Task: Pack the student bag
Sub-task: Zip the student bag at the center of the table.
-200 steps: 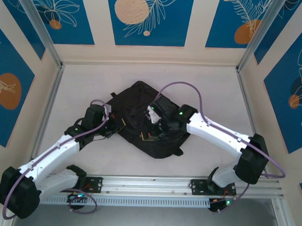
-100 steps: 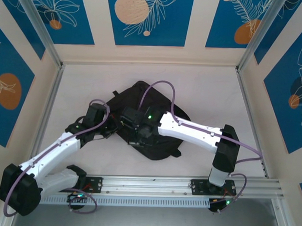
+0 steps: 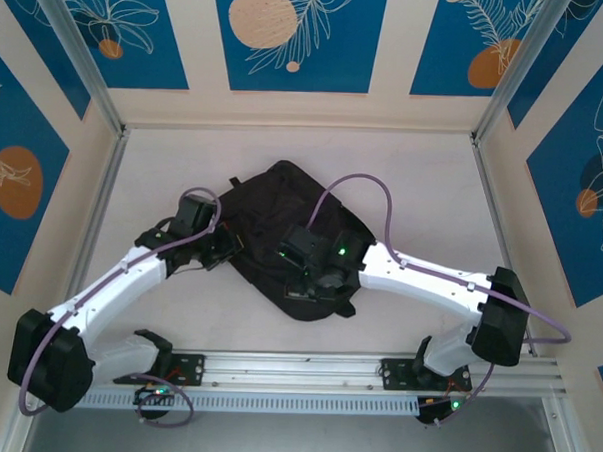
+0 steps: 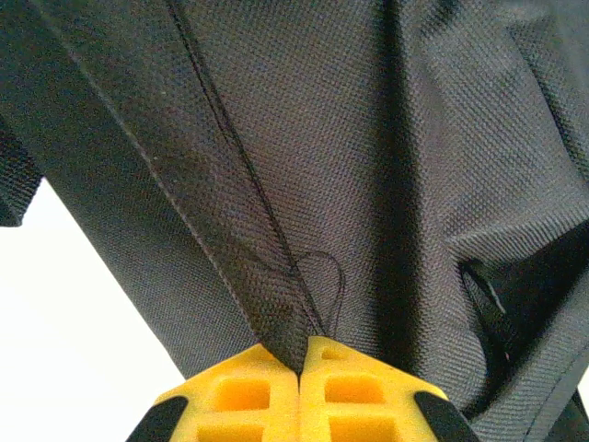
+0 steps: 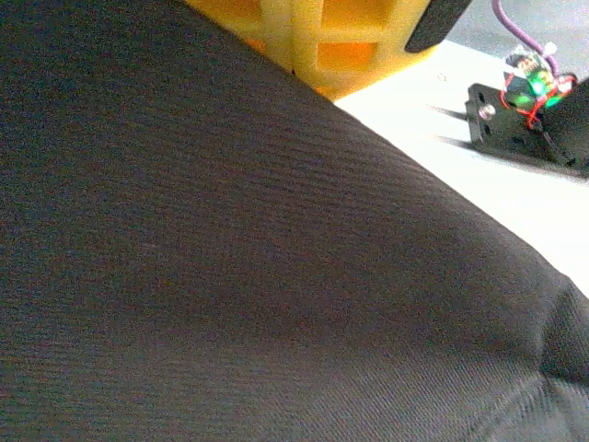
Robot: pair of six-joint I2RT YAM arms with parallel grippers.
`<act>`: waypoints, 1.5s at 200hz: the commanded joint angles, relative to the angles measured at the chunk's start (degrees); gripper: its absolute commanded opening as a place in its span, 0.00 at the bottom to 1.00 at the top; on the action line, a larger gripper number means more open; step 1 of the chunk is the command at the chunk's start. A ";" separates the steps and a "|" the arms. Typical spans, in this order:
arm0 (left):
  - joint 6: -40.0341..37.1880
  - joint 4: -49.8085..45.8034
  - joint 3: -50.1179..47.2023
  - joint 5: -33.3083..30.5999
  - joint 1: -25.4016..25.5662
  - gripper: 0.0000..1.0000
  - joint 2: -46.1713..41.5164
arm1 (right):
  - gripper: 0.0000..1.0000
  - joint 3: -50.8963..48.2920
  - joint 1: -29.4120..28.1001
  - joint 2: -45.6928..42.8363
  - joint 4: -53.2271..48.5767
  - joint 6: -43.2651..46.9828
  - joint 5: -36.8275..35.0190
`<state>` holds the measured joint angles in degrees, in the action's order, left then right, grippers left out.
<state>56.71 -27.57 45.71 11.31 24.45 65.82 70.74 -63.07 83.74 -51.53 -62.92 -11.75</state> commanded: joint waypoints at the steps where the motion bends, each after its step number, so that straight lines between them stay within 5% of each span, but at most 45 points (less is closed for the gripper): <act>1: -6.65 -0.11 5.12 -5.84 -2.21 0.00 2.33 | 0.00 -1.82 1.47 -2.18 2.79 6.36 9.26; 33: -11.64 -1.44 12.54 -1.02 -2.18 0.00 8.68 | 0.00 0.77 1.96 -0.81 8.98 7.06 14.33; 61: -8.46 -6.49 12.16 -3.35 -2.12 0.40 4.51 | 0.00 2.25 2.96 1.87 13.85 3.07 16.36; 77: -6.10 -11.96 11.05 -5.46 -2.12 0.47 0.43 | 0.00 1.45 2.71 2.76 18.03 1.24 17.43; 149: 2.32 -18.06 -1.43 1.01 2.65 0.35 -11.87 | 0.00 -1.31 0.43 6.28 23.44 0.60 19.84; 209: 3.15 -15.74 0.95 -2.13 10.30 0.35 -8.98 | 0.00 -1.53 -0.18 5.20 23.04 1.02 19.39; 300: 3.24 -14.51 1.74 -1.38 10.56 0.25 -12.18 | 0.00 -2.88 0.44 4.85 24.46 0.86 20.33</act>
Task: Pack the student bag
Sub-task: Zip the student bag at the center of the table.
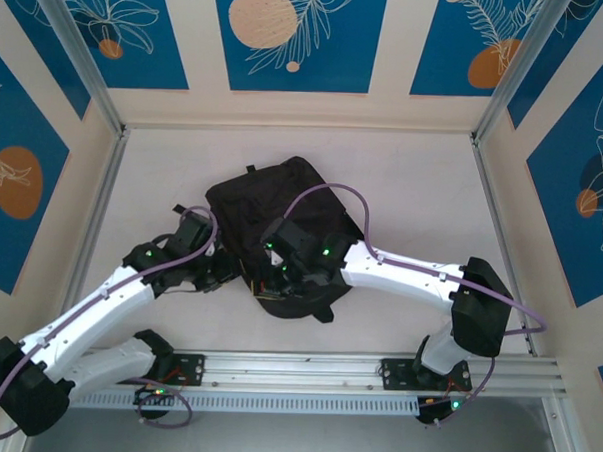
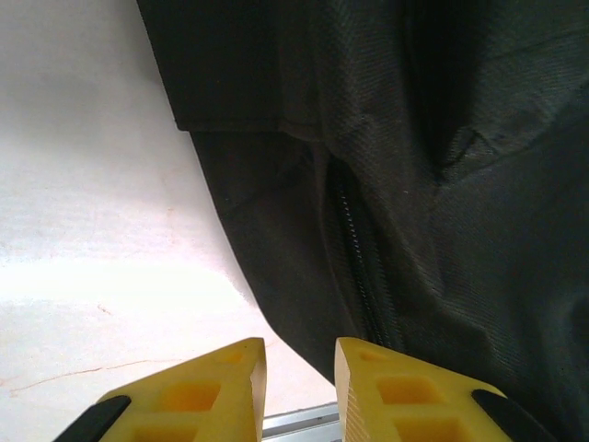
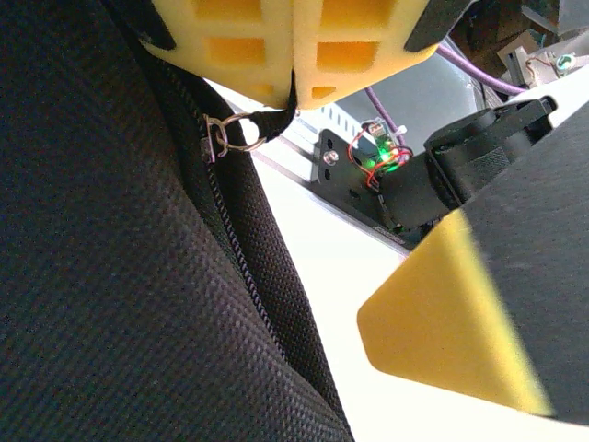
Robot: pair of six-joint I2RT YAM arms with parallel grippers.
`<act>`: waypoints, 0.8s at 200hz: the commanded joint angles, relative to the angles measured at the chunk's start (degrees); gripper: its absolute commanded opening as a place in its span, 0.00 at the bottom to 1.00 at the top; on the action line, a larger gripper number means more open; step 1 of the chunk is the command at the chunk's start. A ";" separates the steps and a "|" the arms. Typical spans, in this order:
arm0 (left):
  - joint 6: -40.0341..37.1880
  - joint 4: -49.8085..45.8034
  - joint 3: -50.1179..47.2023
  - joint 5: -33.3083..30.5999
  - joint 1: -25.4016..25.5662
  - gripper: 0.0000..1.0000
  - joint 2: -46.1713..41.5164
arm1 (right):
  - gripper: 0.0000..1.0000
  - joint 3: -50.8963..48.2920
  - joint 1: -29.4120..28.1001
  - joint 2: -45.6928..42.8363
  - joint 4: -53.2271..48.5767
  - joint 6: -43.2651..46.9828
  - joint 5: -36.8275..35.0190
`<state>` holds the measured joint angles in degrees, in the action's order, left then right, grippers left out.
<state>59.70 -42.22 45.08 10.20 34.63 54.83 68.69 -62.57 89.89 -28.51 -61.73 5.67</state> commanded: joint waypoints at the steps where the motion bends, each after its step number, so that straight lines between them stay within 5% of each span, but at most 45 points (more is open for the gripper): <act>1: 0.24 0.13 2.38 -0.22 0.36 0.25 -1.16 | 0.00 -0.83 -0.04 -1.29 1.44 -0.32 2.92; 84: 1.03 5.53 1.84 2.20 0.48 0.25 4.24 | 0.00 -1.37 0.23 -1.79 2.37 -0.32 3.37; 160: 0.03 6.21 -0.57 -1.76 0.54 0.19 5.64 | 0.00 -4.34 1.31 -3.74 3.29 -1.81 2.98</act>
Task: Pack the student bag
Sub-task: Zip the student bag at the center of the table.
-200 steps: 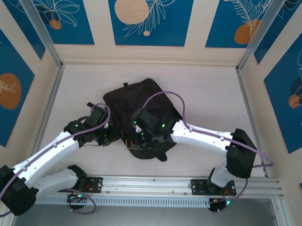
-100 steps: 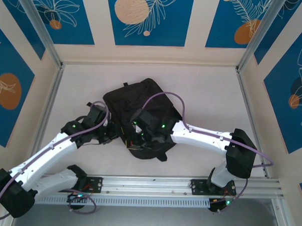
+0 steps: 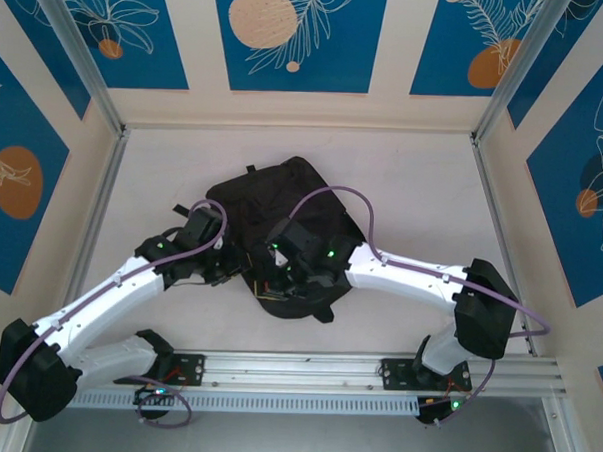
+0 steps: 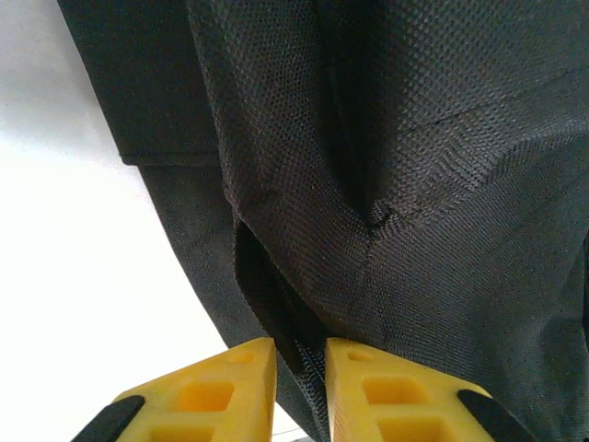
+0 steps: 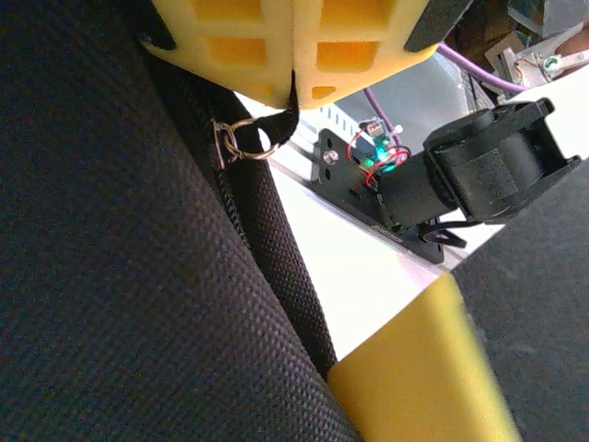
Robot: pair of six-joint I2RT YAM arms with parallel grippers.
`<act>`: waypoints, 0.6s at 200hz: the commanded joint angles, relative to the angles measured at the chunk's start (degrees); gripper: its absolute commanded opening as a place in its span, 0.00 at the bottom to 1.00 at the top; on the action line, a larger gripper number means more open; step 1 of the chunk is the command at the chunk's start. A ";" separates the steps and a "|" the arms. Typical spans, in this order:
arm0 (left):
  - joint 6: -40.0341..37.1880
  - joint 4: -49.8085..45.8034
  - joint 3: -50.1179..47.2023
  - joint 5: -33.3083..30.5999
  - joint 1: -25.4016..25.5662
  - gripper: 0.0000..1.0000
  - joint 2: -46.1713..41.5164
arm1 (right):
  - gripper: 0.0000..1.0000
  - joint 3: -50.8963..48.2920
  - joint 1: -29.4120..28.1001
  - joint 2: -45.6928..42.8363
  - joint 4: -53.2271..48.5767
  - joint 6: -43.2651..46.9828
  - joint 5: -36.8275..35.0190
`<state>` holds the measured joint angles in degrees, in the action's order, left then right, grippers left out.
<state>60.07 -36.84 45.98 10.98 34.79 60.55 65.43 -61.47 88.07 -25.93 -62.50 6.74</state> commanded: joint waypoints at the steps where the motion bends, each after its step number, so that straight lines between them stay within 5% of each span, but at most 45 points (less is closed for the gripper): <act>1: -0.37 0.87 -1.48 -2.64 0.38 0.18 -0.08 | 0.00 -1.09 0.21 -1.93 0.71 -1.04 1.94; 68: -2.04 -0.09 -0.58 -5.61 0.26 0.00 0.72 | 0.00 -1.97 0.15 -3.11 -1.63 -0.72 1.47; 120: -6.71 -4.12 1.75 -5.77 -3.89 0.00 -0.88 | 0.00 -4.75 0.55 -7.74 -7.77 0.96 -0.78</act>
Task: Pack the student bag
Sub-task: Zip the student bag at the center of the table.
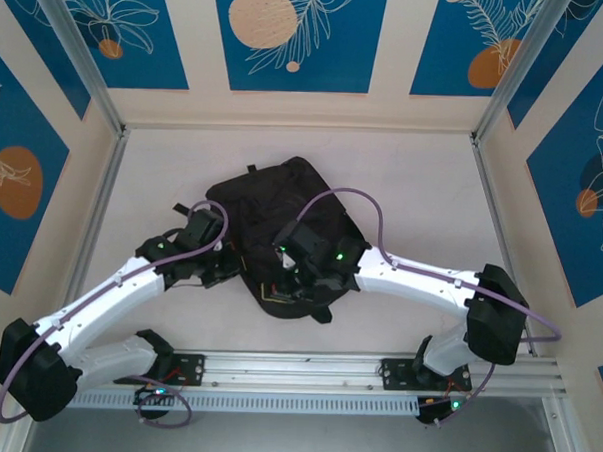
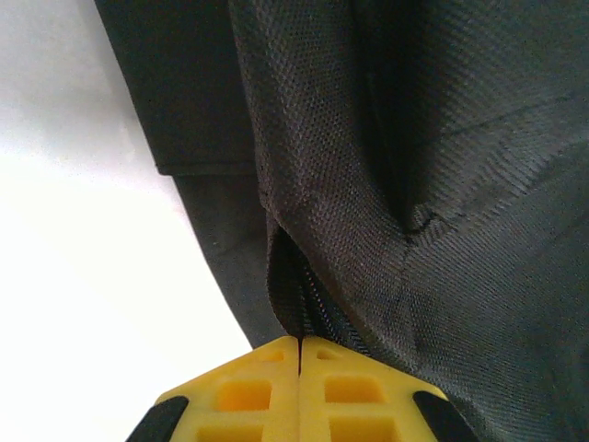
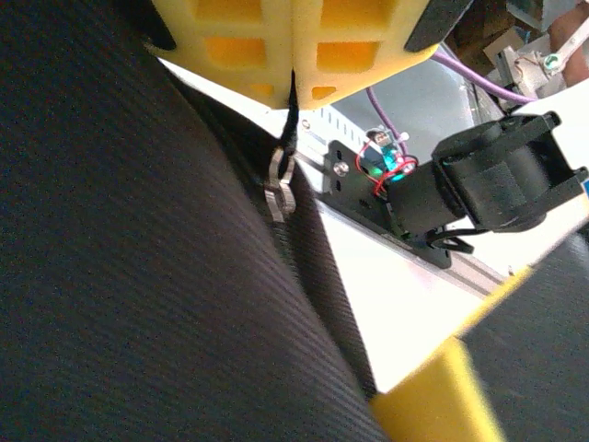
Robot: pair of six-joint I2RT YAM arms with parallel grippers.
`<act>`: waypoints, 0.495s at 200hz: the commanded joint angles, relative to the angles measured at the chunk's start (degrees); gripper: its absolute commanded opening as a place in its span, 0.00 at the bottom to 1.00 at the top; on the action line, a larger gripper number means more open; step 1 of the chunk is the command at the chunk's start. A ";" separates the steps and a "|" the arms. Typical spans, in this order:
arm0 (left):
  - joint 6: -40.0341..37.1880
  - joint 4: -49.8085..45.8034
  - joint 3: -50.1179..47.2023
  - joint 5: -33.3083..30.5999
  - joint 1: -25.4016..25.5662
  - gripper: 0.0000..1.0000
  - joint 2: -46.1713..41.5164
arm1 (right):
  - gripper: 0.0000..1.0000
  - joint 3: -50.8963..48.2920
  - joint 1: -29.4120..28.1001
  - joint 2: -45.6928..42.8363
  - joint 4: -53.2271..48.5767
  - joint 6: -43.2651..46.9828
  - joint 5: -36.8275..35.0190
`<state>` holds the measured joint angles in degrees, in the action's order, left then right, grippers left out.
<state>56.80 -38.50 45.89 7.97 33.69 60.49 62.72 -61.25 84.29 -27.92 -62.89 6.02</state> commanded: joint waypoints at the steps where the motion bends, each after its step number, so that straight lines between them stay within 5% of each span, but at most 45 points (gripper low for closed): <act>1: -3.52 -2.46 1.84 -2.77 -2.91 0.00 -0.81 | 0.00 -2.10 0.34 -4.18 -5.89 1.41 -0.10; 99: -11.84 -4.99 6.62 -0.60 -5.74 0.00 4.47 | 0.00 -4.27 6.24 -12.24 -12.12 9.75 4.86</act>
<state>48.77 -41.36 49.89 8.21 28.47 63.37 57.36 -56.12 73.65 -36.27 -56.97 6.57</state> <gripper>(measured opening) 0.040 0.060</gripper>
